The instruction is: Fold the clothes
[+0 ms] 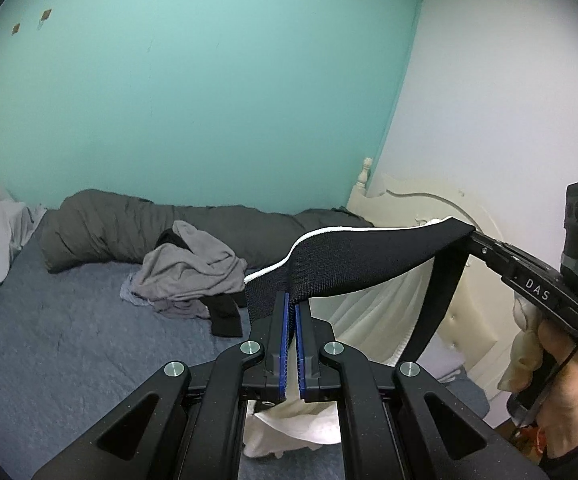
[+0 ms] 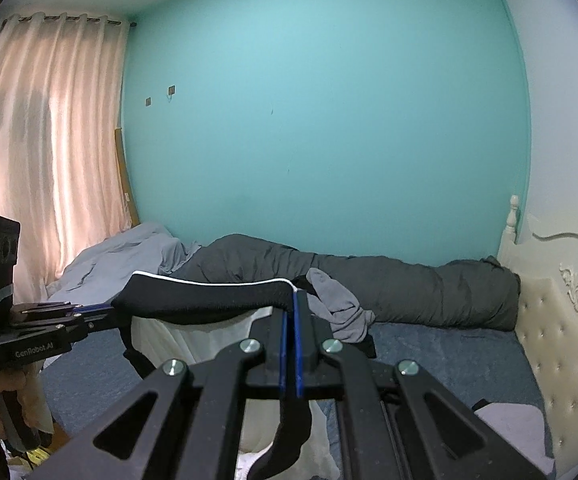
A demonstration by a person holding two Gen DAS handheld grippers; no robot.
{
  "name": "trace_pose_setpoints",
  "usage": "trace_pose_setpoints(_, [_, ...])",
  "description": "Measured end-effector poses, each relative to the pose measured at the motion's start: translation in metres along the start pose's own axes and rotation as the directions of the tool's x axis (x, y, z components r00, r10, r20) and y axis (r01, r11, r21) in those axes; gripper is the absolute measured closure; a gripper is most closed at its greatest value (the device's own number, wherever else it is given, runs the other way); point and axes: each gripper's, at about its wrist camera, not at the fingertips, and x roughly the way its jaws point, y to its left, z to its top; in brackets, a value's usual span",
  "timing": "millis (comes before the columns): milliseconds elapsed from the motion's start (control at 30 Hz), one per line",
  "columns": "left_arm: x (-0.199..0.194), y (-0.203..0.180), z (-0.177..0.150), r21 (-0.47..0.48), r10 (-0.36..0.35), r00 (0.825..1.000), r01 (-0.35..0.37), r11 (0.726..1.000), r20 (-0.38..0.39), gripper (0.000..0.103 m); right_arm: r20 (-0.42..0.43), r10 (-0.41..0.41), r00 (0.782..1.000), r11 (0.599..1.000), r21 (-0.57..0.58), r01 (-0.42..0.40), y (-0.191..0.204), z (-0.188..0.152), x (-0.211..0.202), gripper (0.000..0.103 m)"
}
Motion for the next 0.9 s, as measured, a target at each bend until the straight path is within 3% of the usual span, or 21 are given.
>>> trace_pose_setpoints(400, [-0.025,-0.019,0.013,0.044,0.014,0.999,-0.017,0.999,0.052,0.1,0.036,0.014,0.999,1.0,-0.001,-0.014,-0.001,0.016,-0.016,0.101])
trace_pose_setpoints(633, [-0.056,-0.031,0.029,0.075,0.019,0.995,-0.026,0.997,0.1,0.1,-0.02,0.043,0.999,0.999,0.014,-0.043,-0.003,-0.003,0.005,0.101])
trace_pose_setpoints(767, [-0.042,-0.024,0.015,0.065,0.031,0.998,-0.034,0.997,0.058,0.1,-0.051,0.059,0.997,0.998,0.023,-0.058,-0.004,-0.014,0.018,0.101])
trace_pose_setpoints(900, [-0.005,-0.005,-0.022,0.037,0.036,0.999,-0.036,0.999,-0.016,0.1,-0.087,0.077,0.993,0.997,0.035,-0.074,-0.005,-0.027,0.032,0.101])
